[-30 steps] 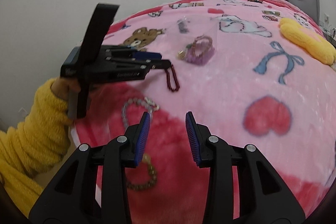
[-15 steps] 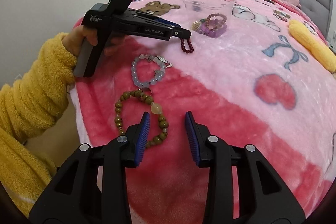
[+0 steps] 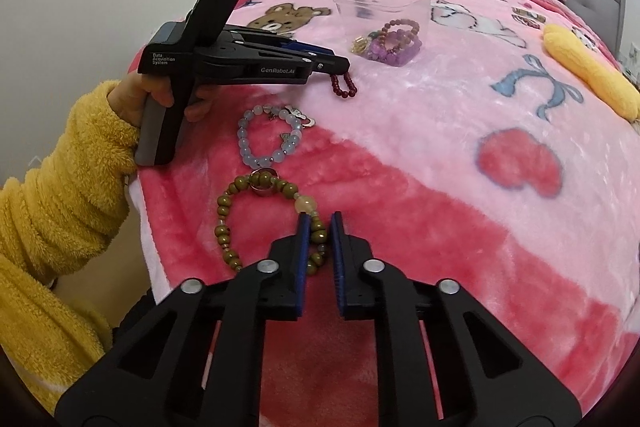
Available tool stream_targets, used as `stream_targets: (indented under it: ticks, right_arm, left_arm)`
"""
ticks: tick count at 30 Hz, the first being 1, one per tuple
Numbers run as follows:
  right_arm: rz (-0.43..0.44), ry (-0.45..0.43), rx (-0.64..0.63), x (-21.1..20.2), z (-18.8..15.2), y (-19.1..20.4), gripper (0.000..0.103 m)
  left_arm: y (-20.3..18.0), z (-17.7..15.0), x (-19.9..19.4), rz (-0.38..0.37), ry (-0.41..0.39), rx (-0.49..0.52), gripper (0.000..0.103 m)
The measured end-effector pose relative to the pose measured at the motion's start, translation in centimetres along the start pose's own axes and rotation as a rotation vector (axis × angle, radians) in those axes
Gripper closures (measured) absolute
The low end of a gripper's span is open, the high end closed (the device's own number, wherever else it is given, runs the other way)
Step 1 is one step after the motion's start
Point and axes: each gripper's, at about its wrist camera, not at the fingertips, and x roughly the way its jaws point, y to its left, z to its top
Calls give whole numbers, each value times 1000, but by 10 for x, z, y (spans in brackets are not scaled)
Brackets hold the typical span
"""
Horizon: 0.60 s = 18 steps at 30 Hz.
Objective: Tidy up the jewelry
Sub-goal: 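Reach the right tool to the brown bracelet with yellow bead while the left tool reaches the red bead strand, then carry the brown bracelet with the right tool while the left tool carries the red strand into the box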
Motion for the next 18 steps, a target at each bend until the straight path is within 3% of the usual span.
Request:
stream_targets:
  ticks: [4, 11, 18]
  right_arm:
    - [1, -7, 8, -1, 0, -1, 94]
    - [34, -38, 36, -11, 1, -1, 94]
    - [33, -94, 24, -29, 10, 5, 94]
  left_arm:
    - [-2, 0, 0, -3, -5, 5, 89]
    - [-4, 0, -7, -11, -18, 4, 96]
    - [-3, 1, -19, -19, -43, 3, 96]
